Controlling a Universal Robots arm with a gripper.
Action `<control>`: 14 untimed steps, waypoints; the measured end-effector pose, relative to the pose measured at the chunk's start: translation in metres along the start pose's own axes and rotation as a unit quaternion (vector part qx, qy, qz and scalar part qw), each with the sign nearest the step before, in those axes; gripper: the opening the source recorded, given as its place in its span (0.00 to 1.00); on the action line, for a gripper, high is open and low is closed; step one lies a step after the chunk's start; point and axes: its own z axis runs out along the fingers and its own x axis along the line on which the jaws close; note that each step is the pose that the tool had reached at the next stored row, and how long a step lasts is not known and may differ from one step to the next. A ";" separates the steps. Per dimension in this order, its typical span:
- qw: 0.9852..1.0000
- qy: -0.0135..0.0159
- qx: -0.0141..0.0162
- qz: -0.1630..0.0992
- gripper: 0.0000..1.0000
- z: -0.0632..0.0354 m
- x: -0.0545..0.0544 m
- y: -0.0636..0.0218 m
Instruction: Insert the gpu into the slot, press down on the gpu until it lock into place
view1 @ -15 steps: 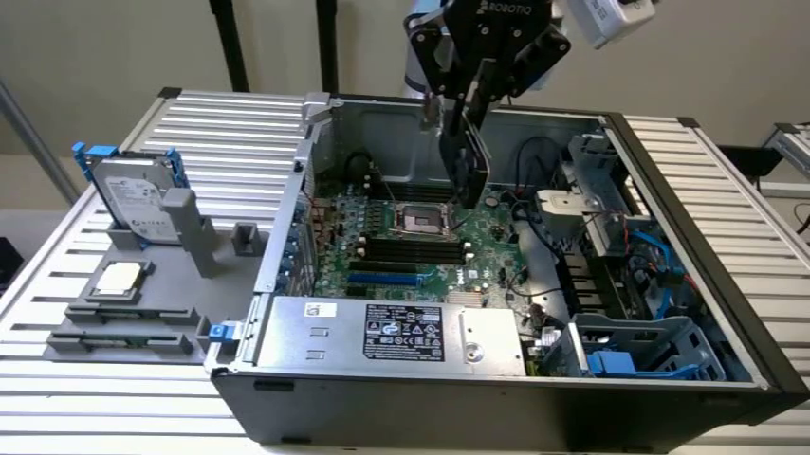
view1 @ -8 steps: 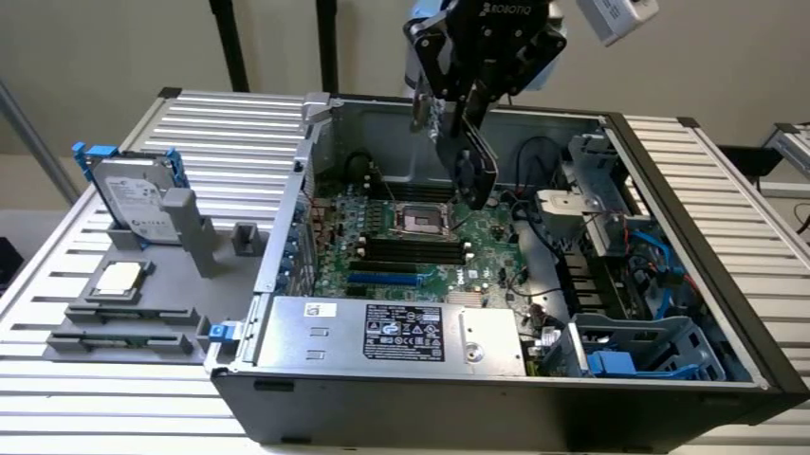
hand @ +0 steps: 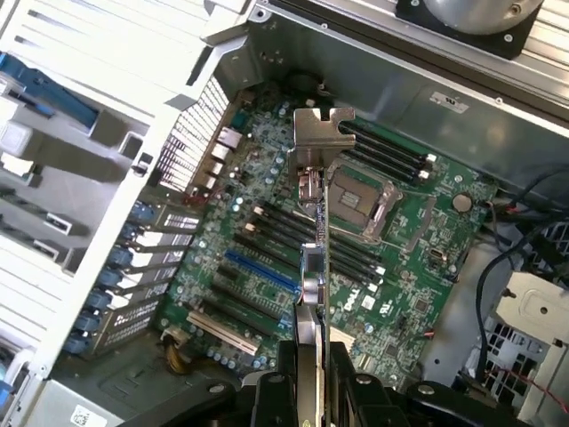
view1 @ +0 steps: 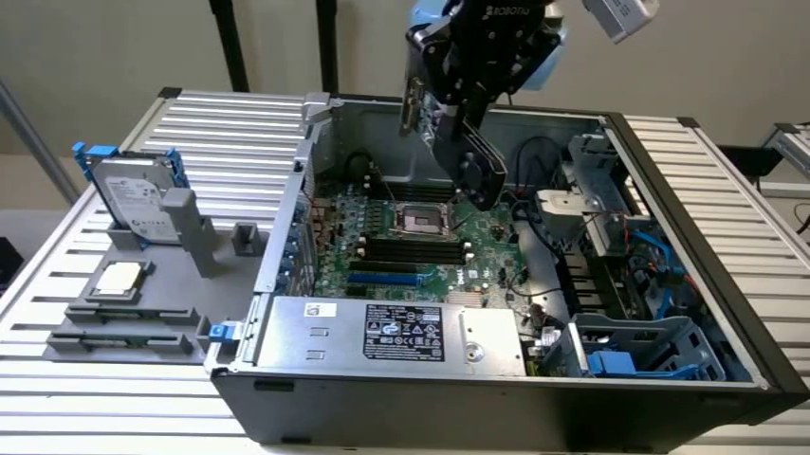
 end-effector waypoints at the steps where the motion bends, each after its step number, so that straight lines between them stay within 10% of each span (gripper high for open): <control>1: 1.000 0.001 0.001 -0.009 0.26 0.0001 0.000 0.0000; 7: 0.998 0.004 0.004 -0.063 0.26 0.0011 0.000 -0.0001; 14: 0.992 0.008 0.009 -0.127 0.26 0.0035 0.000 -0.0003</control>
